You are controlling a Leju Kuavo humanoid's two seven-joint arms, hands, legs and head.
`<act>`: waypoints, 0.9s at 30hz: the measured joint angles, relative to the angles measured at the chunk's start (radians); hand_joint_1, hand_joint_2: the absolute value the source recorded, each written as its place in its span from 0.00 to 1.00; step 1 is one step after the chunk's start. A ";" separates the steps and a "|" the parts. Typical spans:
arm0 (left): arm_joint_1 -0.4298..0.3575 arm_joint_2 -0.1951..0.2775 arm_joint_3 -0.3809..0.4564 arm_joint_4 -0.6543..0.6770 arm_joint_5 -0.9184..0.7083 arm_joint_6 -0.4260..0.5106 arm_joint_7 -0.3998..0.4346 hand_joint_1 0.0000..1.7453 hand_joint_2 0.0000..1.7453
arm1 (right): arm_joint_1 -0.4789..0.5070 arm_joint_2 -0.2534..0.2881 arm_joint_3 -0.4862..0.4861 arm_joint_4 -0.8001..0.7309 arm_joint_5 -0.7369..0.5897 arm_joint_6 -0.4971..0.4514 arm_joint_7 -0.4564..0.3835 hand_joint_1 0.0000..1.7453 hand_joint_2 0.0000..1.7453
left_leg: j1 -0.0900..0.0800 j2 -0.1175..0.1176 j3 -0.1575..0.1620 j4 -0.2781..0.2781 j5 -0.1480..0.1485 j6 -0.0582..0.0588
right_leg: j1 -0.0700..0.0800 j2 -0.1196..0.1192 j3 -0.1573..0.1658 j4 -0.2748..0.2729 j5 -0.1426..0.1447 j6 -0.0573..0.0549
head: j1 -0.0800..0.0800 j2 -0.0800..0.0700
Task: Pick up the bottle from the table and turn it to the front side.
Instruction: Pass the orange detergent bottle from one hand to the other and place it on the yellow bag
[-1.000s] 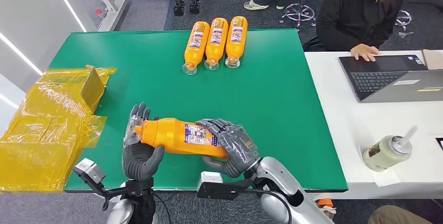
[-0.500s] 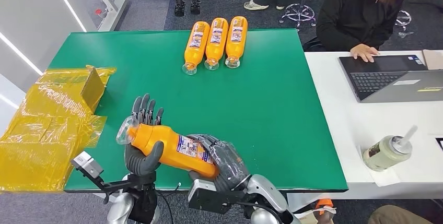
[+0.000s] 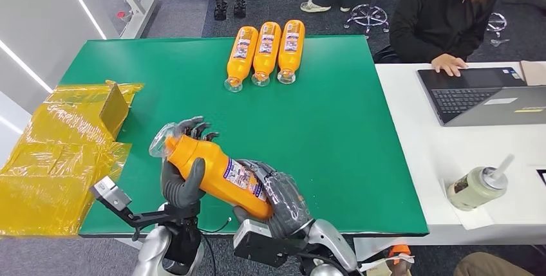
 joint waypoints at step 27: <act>-0.012 0.000 -0.011 0.035 0.013 0.021 0.000 1.00 1.00 | 0.022 0.007 0.027 -0.024 0.025 -0.043 -0.064 0.00 1.00 | 0.000 0.000 0.000 0.000 0.000 0.000 | 0.000 0.000 0.000 0.000 0.000 0.000 | 0.000 0.000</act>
